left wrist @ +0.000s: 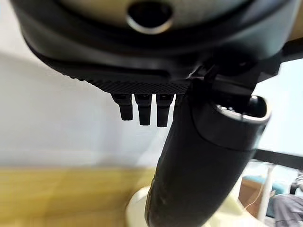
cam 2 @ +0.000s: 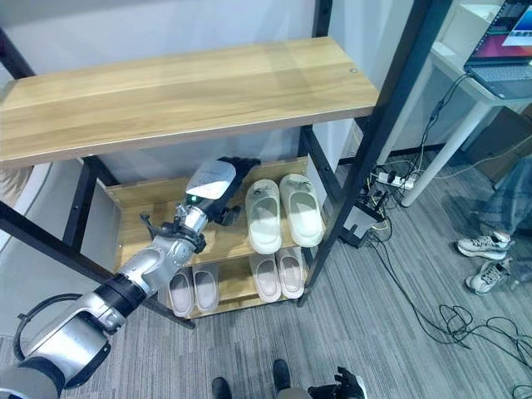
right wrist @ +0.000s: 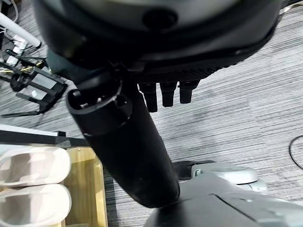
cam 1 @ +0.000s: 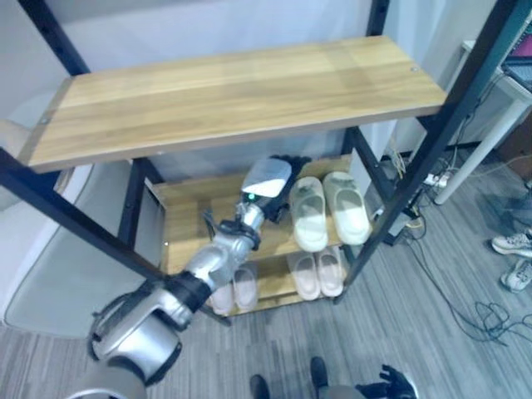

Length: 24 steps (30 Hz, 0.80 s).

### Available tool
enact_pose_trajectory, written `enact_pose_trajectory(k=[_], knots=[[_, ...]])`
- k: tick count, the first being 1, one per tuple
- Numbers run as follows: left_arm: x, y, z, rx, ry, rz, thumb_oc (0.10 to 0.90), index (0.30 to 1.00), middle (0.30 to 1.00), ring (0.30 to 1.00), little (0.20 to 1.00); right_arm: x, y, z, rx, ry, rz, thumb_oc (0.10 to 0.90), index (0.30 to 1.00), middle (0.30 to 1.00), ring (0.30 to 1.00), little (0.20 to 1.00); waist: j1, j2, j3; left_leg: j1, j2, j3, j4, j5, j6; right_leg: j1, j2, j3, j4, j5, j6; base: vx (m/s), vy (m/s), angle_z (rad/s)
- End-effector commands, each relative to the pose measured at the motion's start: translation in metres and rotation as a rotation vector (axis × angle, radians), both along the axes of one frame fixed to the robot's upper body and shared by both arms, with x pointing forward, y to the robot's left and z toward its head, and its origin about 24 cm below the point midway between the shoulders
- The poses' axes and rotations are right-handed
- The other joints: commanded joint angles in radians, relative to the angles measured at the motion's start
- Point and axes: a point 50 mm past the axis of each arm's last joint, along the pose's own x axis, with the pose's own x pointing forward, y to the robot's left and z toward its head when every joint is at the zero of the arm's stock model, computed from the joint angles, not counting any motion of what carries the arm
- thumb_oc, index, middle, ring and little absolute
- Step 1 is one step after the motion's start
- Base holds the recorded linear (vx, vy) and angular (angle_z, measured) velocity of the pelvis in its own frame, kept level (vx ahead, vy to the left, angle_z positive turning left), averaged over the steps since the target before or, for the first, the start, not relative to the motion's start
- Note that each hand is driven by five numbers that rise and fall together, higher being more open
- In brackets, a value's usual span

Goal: Arrange the slippers neatly on the shoe rack.

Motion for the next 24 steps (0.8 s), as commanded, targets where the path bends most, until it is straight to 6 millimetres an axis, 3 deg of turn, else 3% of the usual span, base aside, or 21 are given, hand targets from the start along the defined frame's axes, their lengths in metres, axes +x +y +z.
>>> enact_pose_trajectory(k=[1,4,5,9,24], knots=[[0.016,0.006,0.029,-0.082,-0.096,0.052,0.800,0.900,0.900,0.900,0.900,-0.008,-0.018,0.003,-0.056,-0.001,-0.021,0.800,0.900,0.900,0.900,0.900,0.016,0.008,-0.067,0.021,0.034,-0.079,-0.005,-0.098,-0.050,0.019,-0.026,-0.091,0.048,-0.127,0.068,0.00,0.000,0.00],[0.012,0.006,0.015,-0.128,-0.036,0.055,0.800,0.900,0.900,0.900,0.900,-0.009,-0.019,0.003,-0.066,0.001,-0.018,0.800,0.900,0.900,0.900,0.900,0.018,0.009,-0.067,0.017,0.033,-0.080,-0.005,-0.096,-0.047,0.016,-0.026,-0.089,0.045,-0.124,0.067,0.00,0.000,0.00],[0.006,0.004,0.001,-0.239,0.041,0.050,0.800,0.900,0.900,0.900,0.900,-0.008,-0.018,0.003,-0.066,-0.001,-0.021,0.800,0.900,0.900,0.900,0.900,0.019,0.008,-0.065,0.014,0.030,-0.082,-0.005,-0.095,-0.046,0.014,-0.027,-0.087,0.041,-0.120,0.065,0.00,0.000,0.00],[-0.002,0.000,-0.016,-0.443,0.133,0.066,0.800,0.900,0.900,0.900,0.900,-0.008,-0.018,0.003,-0.067,0.004,-0.041,0.800,0.900,0.900,0.900,0.900,0.018,0.011,-0.065,0.009,0.028,-0.085,-0.005,-0.093,-0.044,0.011,-0.027,-0.083,0.036,-0.116,0.062,0.00,0.000,0.00],[-0.010,-0.040,-0.017,-0.722,0.294,-0.066,0.800,0.900,0.900,0.900,0.900,0.005,-0.019,0.005,-0.066,-0.013,-0.065,0.800,0.900,0.900,0.900,0.900,0.006,0.038,-0.050,0.003,0.026,-0.080,-0.005,-0.085,-0.042,0.002,-0.028,-0.068,0.031,-0.106,0.062,0.00,0.000,0.00]])
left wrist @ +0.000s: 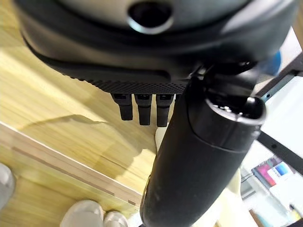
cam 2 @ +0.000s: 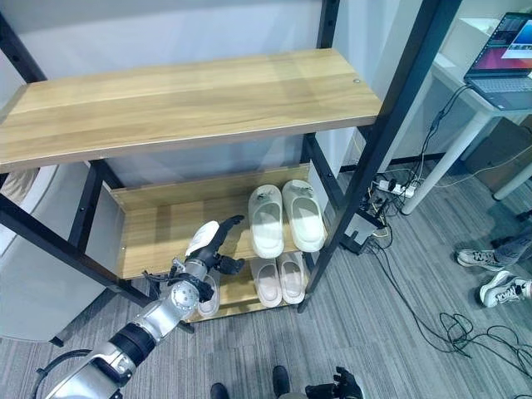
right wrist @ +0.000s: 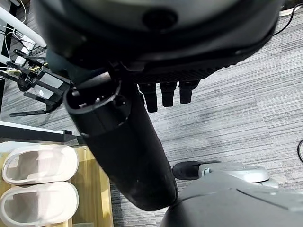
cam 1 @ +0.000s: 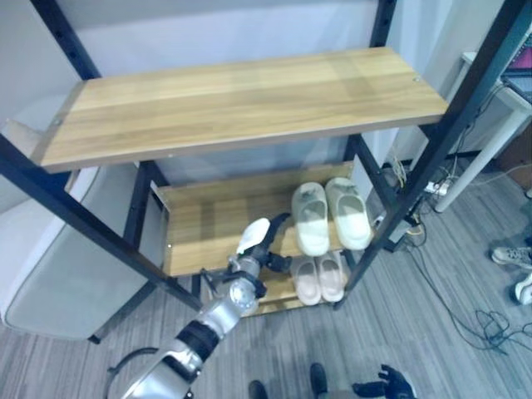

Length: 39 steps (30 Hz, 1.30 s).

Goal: Arrange the slippers neatly on the shoe rack.

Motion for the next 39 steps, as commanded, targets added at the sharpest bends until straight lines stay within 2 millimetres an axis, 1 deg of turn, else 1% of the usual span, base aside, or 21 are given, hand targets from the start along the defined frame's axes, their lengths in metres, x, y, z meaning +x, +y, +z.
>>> enact_pose_trajectory(k=[1,5,6,11,14,15,16,17,20,23,25,27,28,29,30,31,33,34,35,37,39], knots=[[0.028,-0.043,0.065,-0.194,-0.204,-0.128,0.800,0.900,0.900,0.900,0.900,0.005,-0.020,0.005,-0.063,-0.018,-0.037,0.800,0.900,0.900,0.900,0.900,0.000,0.034,-0.023,0.006,0.028,-0.082,-0.005,-0.081,-0.042,0.005,-0.028,-0.070,0.032,-0.101,0.063,0.00,0.000,0.00],[0.024,-0.049,0.059,-0.219,-0.162,-0.153,0.800,0.900,0.900,0.900,0.900,0.006,-0.021,0.006,-0.065,-0.022,-0.045,0.800,0.900,0.900,0.900,0.900,-0.004,0.039,-0.026,0.013,0.029,-0.078,-0.005,-0.082,-0.043,0.009,-0.028,-0.066,0.034,-0.102,0.062,0.00,-0.008,0.00],[0.022,-0.052,0.056,-0.254,-0.137,-0.157,0.800,0.900,0.900,0.900,0.900,0.009,-0.021,0.007,-0.065,-0.029,-0.047,0.800,0.900,0.900,0.900,0.900,-0.006,0.043,-0.028,0.016,0.029,-0.076,-0.005,-0.082,-0.043,0.012,-0.029,-0.065,0.034,-0.103,0.063,0.00,0.000,0.00],[0.017,-0.059,0.052,-0.281,-0.111,-0.181,0.800,0.900,0.900,0.900,0.900,0.015,-0.020,0.009,-0.060,-0.054,-0.039,0.800,0.900,0.900,0.900,0.900,-0.008,0.053,-0.030,0.025,0.027,-0.072,-0.005,-0.085,-0.041,0.015,-0.031,-0.058,0.036,-0.105,0.062,0.01,-0.012,-0.03],[0.014,-0.068,0.047,-0.320,-0.074,-0.188,0.800,0.900,0.900,0.900,0.900,0.021,-0.019,0.011,-0.060,-0.069,-0.033,0.800,0.900,0.900,0.900,0.900,-0.015,0.067,-0.025,0.031,0.026,-0.064,-0.005,-0.087,-0.041,0.015,-0.030,-0.050,0.036,-0.105,0.062,0.01,-0.020,-0.13],[0.014,-0.069,0.047,-0.320,-0.074,-0.188,0.800,0.900,0.900,0.900,0.900,0.021,-0.019,0.011,-0.061,-0.069,-0.033,0.800,0.900,0.900,0.900,0.900,-0.015,0.067,-0.025,0.031,0.027,-0.064,-0.005,-0.087,-0.041,0.015,-0.030,-0.049,0.036,-0.105,0.062,0.01,-0.016,-0.05],[0.014,-0.073,0.046,-0.328,-0.064,-0.191,0.800,0.900,0.900,0.900,0.900,0.022,-0.019,0.011,-0.062,-0.070,-0.033,0.800,0.900,0.900,0.900,0.900,-0.020,0.075,-0.024,0.032,0.027,-0.060,-0.005,-0.087,-0.042,0.014,-0.030,-0.047,0.035,-0.105,0.062,0.00,0.000,0.00],[0.014,-0.073,0.046,-0.328,-0.064,-0.192,0.800,0.900,0.900,0.900,0.900,0.022,-0.019,0.011,-0.062,-0.070,-0.033,0.800,0.900,0.900,0.900,0.900,-0.019,0.076,-0.024,0.032,0.027,-0.060,-0.005,-0.087,-0.042,0.014,-0.030,-0.047,0.035,-0.105,0.062,0.00,0.000,0.00],[0.017,-0.082,0.049,-0.318,-0.066,-0.193,0.800,0.900,0.900,0.900,0.900,0.022,-0.024,0.012,-0.077,-0.069,-0.037,0.800,0.900,0.900,0.900,0.900,-0.032,0.091,-0.018,0.030,0.028,-0.055,-0.005,-0.084,-0.044,0.009,-0.030,-0.039,0.032,-0.102,0.063,0.00,0.000,0.00],[0.020,-0.083,0.052,-0.304,-0.079,-0.188,0.800,0.900,0.900,0.900,0.900,0.020,-0.026,0.012,-0.082,-0.062,-0.042,0.800,0.900,0.900,0.900,0.900,-0.036,0.097,-0.018,0.030,0.029,-0.053,-0.005,-0.082,-0.045,0.007,-0.030,-0.037,0.033,-0.102,0.063,0.00,0.000,0.00],[0.024,-0.085,0.062,-0.266,-0.137,-0.195,0.800,0.900,0.900,0.900,0.900,0.014,-0.029,0.011,-0.088,-0.050,-0.054,0.800,0.900,0.900,0.900,0.900,-0.040,0.102,-0.020,0.029,0.031,-0.053,-0.005,-0.081,-0.046,0.007,-0.029,-0.037,0.031,-0.102,0.064,0.00,0.000,0.00],[0.025,-0.084,0.066,-0.258,-0.160,-0.195,0.800,0.900,0.900,0.900,0.900,0.011,-0.029,0.010,-0.088,-0.042,-0.061,0.800,0.900,0.900,0.900,0.900,-0.040,0.103,-0.021,0.028,0.031,-0.054,-0.005,-0.080,-0.046,0.007,-0.029,-0.037,0.029,-0.101,0.064,0.00,0.000,0.00],[0.027,-0.081,0.074,-0.236,-0.206,-0.200,0.800,0.900,0.900,0.900,0.900,0.005,-0.030,0.008,-0.086,-0.028,-0.071,0.800,0.900,0.900,0.900,0.900,-0.037,0.102,-0.024,0.028,0.032,-0.057,-0.005,-0.079,-0.047,0.010,-0.029,-0.041,0.028,-0.102,0.065,0.00,0.000,0.00],[0.027,-0.081,0.074,-0.235,-0.206,-0.200,0.800,0.900,0.900,0.900,0.900,0.005,-0.029,0.008,-0.085,-0.028,-0.070,0.800,0.900,0.900,0.900,0.900,-0.038,0.102,-0.024,0.027,0.032,-0.057,-0.005,-0.079,-0.047,0.010,-0.029,-0.041,0.028,-0.102,0.065,-0.02,-0.035,-0.01],[0.029,-0.074,0.086,-0.223,-0.264,-0.209,0.800,0.900,0.900,0.900,0.900,-0.001,-0.028,0.006,-0.073,-0.013,-0.084,0.800,0.900,0.900,0.900,0.900,-0.030,0.098,-0.029,0.030,0.033,-0.061,-0.005,-0.079,-0.048,0.016,-0.028,-0.048,0.029,-0.105,0.064,0.00,0.000,0.00],[0.028,-0.074,0.086,-0.222,-0.263,-0.209,0.800,0.900,0.900,0.900,0.900,-0.001,-0.028,0.006,-0.073,-0.013,-0.084,0.800,0.900,0.900,0.900,0.900,-0.030,0.097,-0.029,0.030,0.033,-0.061,-0.005,-0.079,-0.048,0.017,-0.028,-0.048,0.029,-0.105,0.064,-0.02,-0.033,-0.01],[0.026,-0.063,0.094,-0.220,-0.309,-0.225,0.800,0.900,0.900,0.900,0.900,-0.006,-0.026,0.004,-0.056,0.001,-0.097,0.800,0.900,0.900,0.900,0.900,-0.019,0.088,-0.038,0.038,0.035,-0.069,-0.005,-0.080,-0.049,0.029,-0.029,-0.060,0.031,-0.109,0.064,0.00,0.000,0.00],[0.026,-0.062,0.094,-0.219,-0.308,-0.225,0.800,0.900,0.900,0.900,0.900,-0.006,-0.025,0.003,-0.056,0.002,-0.096,0.800,0.900,0.900,0.900,0.900,-0.020,0.087,-0.038,0.038,0.035,-0.069,-0.005,-0.080,-0.049,0.030,-0.029,-0.060,0.031,-0.109,0.064,-0.01,-0.043,0.03],[0.022,-0.049,0.094,-0.209,-0.325,-0.228,0.800,0.900,0.900,0.900,0.900,-0.009,-0.022,0.002,-0.038,0.007,-0.108,0.800,0.900,0.900,0.900,0.900,-0.008,0.078,-0.048,0.044,0.036,-0.076,-0.005,-0.079,-0.050,0.041,-0.028,-0.070,0.033,-0.114,0.064,0.00,0.000,0.00],[0.020,-0.045,0.095,-0.204,-0.333,-0.229,0.800,0.900,0.900,0.900,0.900,-0.009,-0.020,0.001,-0.032,0.009,-0.108,0.800,0.900,0.900,0.900,0.900,-0.006,0.074,-0.051,0.046,0.036,-0.077,-0.005,-0.080,-0.051,0.044,-0.029,-0.073,0.033,-0.115,0.064,0.00,0.000,0.00],[0.013,-0.028,0.092,-0.197,-0.336,-0.228,0.800,0.900,0.900,0.900,0.900,-0.009,-0.014,0.000,-0.008,0.006,-0.114,0.800,0.900,0.900,0.900,0.900,0.010,0.059,-0.063,0.053,0.036,-0.085,-0.005,-0.080,-0.053,0.057,-0.027,-0.087,0.036,-0.118,0.064,-0.04,-0.021,0.02]])
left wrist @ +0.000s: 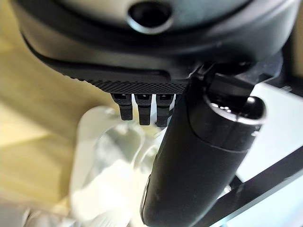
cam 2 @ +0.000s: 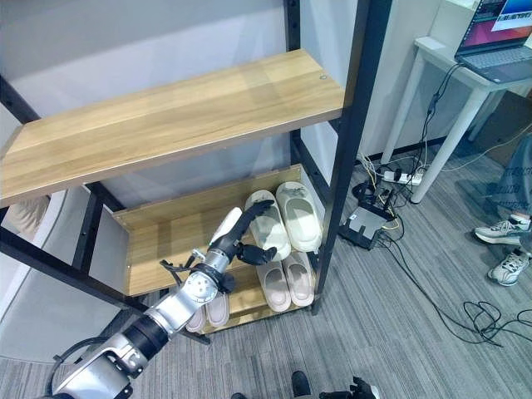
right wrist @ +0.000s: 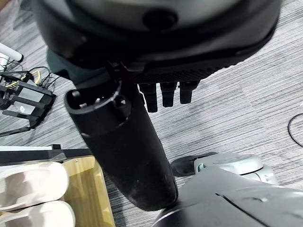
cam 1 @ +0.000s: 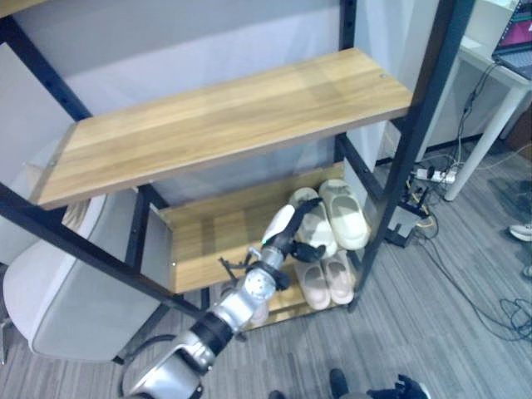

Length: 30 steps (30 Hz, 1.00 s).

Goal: Arrange the slippers neatly on the shoe rack.

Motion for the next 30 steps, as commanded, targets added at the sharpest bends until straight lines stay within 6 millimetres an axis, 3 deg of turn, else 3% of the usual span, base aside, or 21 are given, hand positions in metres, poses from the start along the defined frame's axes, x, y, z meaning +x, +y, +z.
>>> enact_pose_trajectory(k=[1,5,8,10,11,13,14,20,22,26,30], knots=[[0.012,0.004,0.049,-0.052,-0.219,-0.045,0.800,0.900,0.900,0.900,0.900,0.002,0.006,-0.001,0.032,-0.030,-0.043,0.800,0.900,0.900,0.900,0.900,0.023,-0.030,-0.052,0.006,0.027,-0.104,-0.005,-0.066,-0.049,0.017,-0.035,-0.103,0.031,-0.106,0.062,-0.04,-0.025,0.07],[-0.006,0.040,0.048,-0.120,-0.218,-0.016,0.800,0.900,0.900,0.900,0.900,0.004,0.015,-0.002,0.062,-0.040,-0.030,0.800,0.900,0.900,0.900,0.900,0.050,-0.050,-0.073,0.010,0.027,-0.113,-0.005,-0.064,-0.050,0.027,-0.034,-0.118,0.029,-0.100,0.061,-0.06,-0.007,0.05],[-0.022,0.063,0.038,-0.224,-0.137,0.021,0.800,0.900,0.900,0.900,0.900,0.003,0.020,-0.003,0.072,-0.032,-0.010,0.800,0.900,0.900,0.900,0.900,0.067,-0.061,-0.087,0.014,0.027,-0.116,-0.005,-0.062,-0.049,0.034,-0.034,-0.127,0.028,-0.097,0.060,-0.07,0.009,0.06],[-0.029,0.070,0.035,-0.276,-0.107,0.022,0.800,0.900,0.900,0.900,0.900,0.002,0.021,-0.004,0.074,-0.028,-0.007,0.800,0.900,0.900,0.900,0.900,0.073,-0.066,-0.091,0.016,0.026,-0.119,-0.005,-0.062,-0.048,0.037,-0.034,-0.131,0.029,-0.096,0.060,-0.06,0.004,0.03],[-0.045,0.079,0.026,-0.339,-0.037,-0.011,0.800,0.900,0.900,0.900,0.900,0.001,0.022,-0.005,0.081,-0.018,-0.003,0.800,0.900,0.900,0.900,0.900,0.087,-0.072,-0.094,0.018,0.026,-0.124,-0.005,-0.062,-0.047,0.043,-0.034,-0.135,0.033,-0.097,0.059,-0.07,0.024,0.03],[-0.051,0.083,0.022,-0.353,0.000,-0.024,0.800,0.900,0.900,0.900,0.900,-0.001,0.022,-0.005,0.085,-0.008,0.000,0.800,0.900,0.900,0.900,0.900,0.091,-0.076,-0.097,0.021,0.026,-0.127,-0.005,-0.062,-0.046,0.047,-0.034,-0.139,0.033,-0.096,0.060,-0.06,0.023,0.05],[-0.064,0.090,0.017,-0.389,0.048,-0.042,0.800,0.900,0.900,0.900,0.900,-0.003,0.023,-0.006,0.092,0.001,0.005,0.800,0.900,0.900,0.900,0.900,0.104,-0.082,-0.103,0.026,0.024,-0.129,-0.005,-0.064,-0.045,0.055,-0.034,-0.143,0.030,-0.092,0.062,-0.05,0.015,0.11],[-0.093,0.112,0.004,-0.380,0.185,-0.068,0.800,0.900,0.900,0.900,0.900,0.003,0.032,-0.006,0.111,-0.007,0.073,0.800,0.900,0.900,0.900,0.900,0.129,-0.094,-0.111,0.016,0.024,-0.128,-0.005,-0.058,-0.046,0.052,-0.031,-0.148,0.004,-0.073,0.068,-0.05,0.000,0.09],[-0.109,0.122,-0.013,-0.391,0.306,-0.065,0.800,0.900,0.900,0.900,0.900,0.004,0.040,-0.007,0.131,0.001,0.124,0.800,0.900,0.900,0.900,0.900,0.142,-0.098,-0.115,0.009,0.027,-0.128,-0.005,-0.056,-0.047,0.050,-0.032,-0.151,0.001,-0.073,0.067,-0.02,0.001,0.05],[-0.119,0.129,-0.032,-0.418,0.411,-0.033,0.800,0.900,0.900,0.900,0.900,0.004,0.046,-0.008,0.145,0.013,0.177,0.800,0.900,0.900,0.900,0.900,0.148,-0.104,-0.117,0.009,0.025,-0.134,-0.005,-0.056,-0.047,0.056,-0.031,-0.153,0.001,-0.072,0.065,0.00,0.000,0.00],[-0.138,0.146,-0.087,-0.444,0.616,0.152,0.800,0.900,0.900,0.900,0.900,0.005,0.044,-0.008,0.146,0.014,0.197,0.800,0.900,0.900,0.900,0.900,0.150,-0.110,-0.116,0.013,0.023,-0.140,-0.005,-0.055,-0.044,0.061,-0.030,-0.153,0.001,-0.071,0.063,0.00,0.000,0.00]])
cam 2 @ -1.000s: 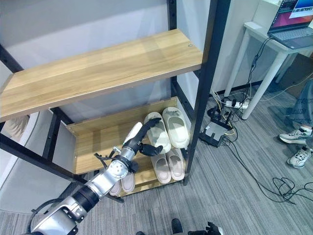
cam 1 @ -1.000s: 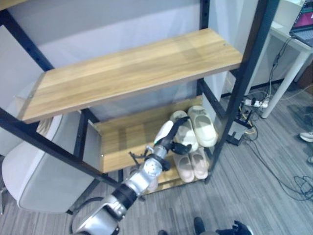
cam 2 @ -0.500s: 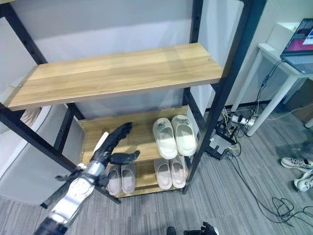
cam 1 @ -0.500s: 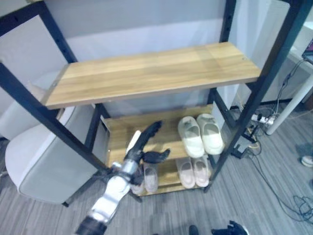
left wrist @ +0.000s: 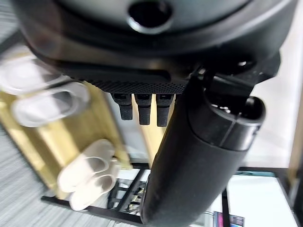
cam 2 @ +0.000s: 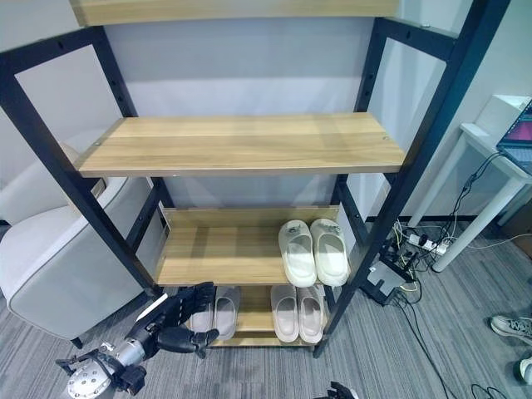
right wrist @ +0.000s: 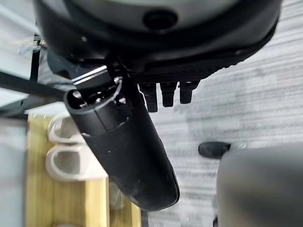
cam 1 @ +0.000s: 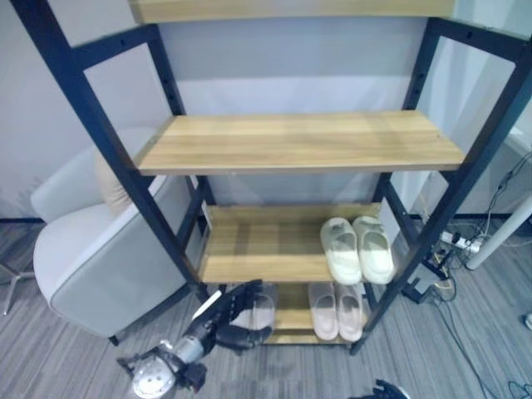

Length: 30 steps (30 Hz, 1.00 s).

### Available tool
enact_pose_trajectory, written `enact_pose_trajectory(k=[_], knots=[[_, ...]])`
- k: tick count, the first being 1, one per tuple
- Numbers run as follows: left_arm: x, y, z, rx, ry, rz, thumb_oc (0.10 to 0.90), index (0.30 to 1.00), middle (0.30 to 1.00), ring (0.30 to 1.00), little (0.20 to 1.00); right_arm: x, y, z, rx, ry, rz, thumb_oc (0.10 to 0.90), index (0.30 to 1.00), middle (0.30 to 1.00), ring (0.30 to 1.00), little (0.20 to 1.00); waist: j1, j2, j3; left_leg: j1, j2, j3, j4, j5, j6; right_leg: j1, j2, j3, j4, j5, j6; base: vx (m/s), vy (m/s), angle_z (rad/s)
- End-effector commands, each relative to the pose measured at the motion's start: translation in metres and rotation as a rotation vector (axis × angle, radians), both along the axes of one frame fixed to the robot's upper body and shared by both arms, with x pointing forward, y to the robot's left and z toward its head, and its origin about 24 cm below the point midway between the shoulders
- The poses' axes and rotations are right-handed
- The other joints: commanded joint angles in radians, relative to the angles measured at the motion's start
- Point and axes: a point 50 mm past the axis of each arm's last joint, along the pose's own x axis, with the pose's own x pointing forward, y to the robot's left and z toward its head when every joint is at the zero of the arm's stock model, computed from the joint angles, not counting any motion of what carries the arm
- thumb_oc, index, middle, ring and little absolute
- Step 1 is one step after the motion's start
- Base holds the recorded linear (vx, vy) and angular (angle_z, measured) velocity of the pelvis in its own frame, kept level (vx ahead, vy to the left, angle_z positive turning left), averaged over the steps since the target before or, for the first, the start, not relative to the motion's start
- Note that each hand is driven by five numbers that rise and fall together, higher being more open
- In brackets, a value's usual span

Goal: Arrange the slippers neatly on the shoe rack.

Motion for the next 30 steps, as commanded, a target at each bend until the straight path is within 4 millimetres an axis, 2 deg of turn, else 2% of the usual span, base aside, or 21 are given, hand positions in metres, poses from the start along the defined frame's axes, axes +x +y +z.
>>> enact_pose_trajectory(k=[1,5,6,7,8,10,11,13,14,15,18,23,26,30], knots=[[0.012,0.008,-0.014,-0.030,-0.020,0.135,0.800,0.900,0.900,0.900,0.900,0.010,0.004,0.002,-0.003,-0.026,0.067,0.800,0.900,0.900,0.900,0.900,-0.005,-0.013,-0.023,-0.042,0.021,-0.090,-0.001,-0.042,-0.029,-0.014,-0.028,-0.100,0.007,-0.049,0.071,0.00,0.000,0.00],[-0.004,0.029,-0.054,0.195,0.104,0.243,0.800,0.900,0.900,0.900,0.900,0.010,-0.008,0.004,-0.014,-0.045,0.005,0.800,0.900,0.900,0.900,0.900,-0.008,-0.026,-0.019,-0.038,0.019,-0.095,-0.001,-0.042,-0.028,-0.011,-0.028,-0.101,0.012,-0.053,0.067,0.00,0.000,0.00],[-0.004,0.032,-0.059,0.301,0.095,0.211,0.800,0.900,0.900,0.900,0.900,0.010,-0.011,0.005,-0.016,-0.053,-0.010,0.800,0.900,0.900,0.900,0.900,-0.010,-0.027,-0.016,-0.037,0.018,-0.097,-0.001,-0.043,-0.028,-0.010,-0.028,-0.103,0.013,-0.054,0.067,0.00,0.000,0.00],[-0.004,0.032,-0.059,0.301,0.095,0.211,0.800,0.900,0.900,0.900,0.900,0.010,-0.011,0.005,-0.016,-0.053,-0.010,0.800,0.900,0.900,0.900,0.900,-0.010,-0.027,-0.016,-0.036,0.018,-0.097,-0.001,-0.043,-0.028,-0.010,-0.028,-0.103,0.013,-0.054,0.067,-0.02,0.041,0.04],[-0.021,0.036,-0.081,0.403,0.216,0.213,0.800,0.900,0.900,0.900,0.900,0.008,-0.014,0.005,-0.026,-0.049,-0.014,0.800,0.900,0.900,0.900,0.900,-0.015,-0.030,-0.012,-0.036,0.016,-0.098,-0.001,-0.043,-0.027,-0.012,-0.030,-0.103,0.015,-0.055,0.066,-0.03,0.042,0.06],[-0.040,0.041,-0.103,0.473,0.351,0.254,0.800,0.900,0.900,0.900,0.900,0.003,-0.016,0.005,-0.023,-0.043,-0.016,0.800,0.900,0.900,0.900,0.900,-0.019,-0.033,-0.008,-0.036,0.015,-0.100,-0.001,-0.043,-0.026,-0.013,-0.030,-0.103,0.017,-0.054,0.065,-0.02,0.040,0.12],[-0.040,0.040,-0.103,0.473,0.350,0.254,0.800,0.900,0.900,0.900,0.900,0.004,-0.017,0.005,-0.024,-0.044,-0.017,0.800,0.900,0.900,0.900,0.900,-0.020,-0.032,-0.007,-0.035,0.015,-0.100,-0.001,-0.043,-0.026,-0.012,-0.030,-0.104,0.017,-0.055,0.065,-0.01,0.025,0.15],[-0.053,0.045,-0.115,0.565,0.444,0.259,0.800,0.900,0.900,0.900,0.900,0.001,-0.016,0.003,-0.021,-0.028,-0.009,0.800,0.900,0.900,0.900,0.900,-0.022,-0.037,-0.005,-0.033,0.014,-0.100,-0.001,-0.046,-0.025,-0.012,-0.031,-0.103,0.018,-0.056,0.064,-0.01,0.027,0.10],[-0.062,0.048,-0.119,0.599,0.496,0.266,0.800,0.900,0.900,0.900,0.900,0.000,-0.017,0.003,-0.028,-0.021,-0.008,0.800,0.900,0.900,0.900,0.900,-0.023,-0.038,-0.003,-0.031,0.014,-0.101,-0.001,-0.047,-0.025,-0.011,-0.031,-0.102,0.018,-0.057,0.063,-0.01,0.043,0.04],[-0.081,0.058,-0.125,0.651,0.605,0.294,0.800,0.900,0.900,0.900,0.900,-0.003,-0.019,0.003,-0.032,-0.005,-0.017,0.800,0.900,0.900,0.900,0.900,-0.023,-0.041,-0.003,-0.028,0.012,-0.100,-0.001,-0.048,-0.024,-0.010,-0.030,-0.102,0.017,-0.059,0.062,0.00,0.045,0.01],[-0.105,0.074,-0.127,0.686,0.726,0.362,0.800,0.900,0.900,0.900,0.900,-0.006,-0.020,0.001,-0.021,0.011,-0.030,0.800,0.900,0.900,0.900,0.900,-0.021,-0.047,-0.005,-0.024,0.012,-0.097,-0.001,-0.051,-0.023,-0.008,-0.032,-0.102,0.016,-0.058,0.063,0.00,0.028,-0.01],[-0.121,0.087,-0.124,0.642,0.800,0.512,0.800,0.900,0.900,0.900,0.900,-0.008,-0.022,0.001,-0.013,0.027,-0.049,0.800,0.900,0.900,0.900,0.900,-0.011,-0.054,-0.009,-0.023,0.010,-0.096,-0.001,-0.054,-0.021,-0.010,-0.036,-0.100,0.012,-0.055,0.065,0.00,0.020,0.00],[-0.119,0.084,-0.125,0.596,0.803,0.563,0.800,0.900,0.900,0.900,0.900,-0.012,-0.025,0.000,-0.011,0.044,-0.071,0.800,0.900,0.900,0.900,0.900,-0.008,-0.059,-0.015,-0.024,0.008,-0.097,-0.001,-0.057,-0.020,-0.008,-0.039,-0.103,0.009,-0.053,0.067,0.00,0.025,0.00],[-0.101,0.076,-0.126,0.544,0.738,0.585,0.800,0.900,0.900,0.900,0.900,-0.011,-0.025,0.000,-0.004,0.048,-0.077,0.800,0.900,0.900,0.900,0.900,-0.006,-0.059,-0.017,-0.022,0.002,-0.104,-0.001,-0.061,-0.017,-0.005,-0.045,-0.106,0.009,-0.051,0.070,-0.01,0.044,0.00]])
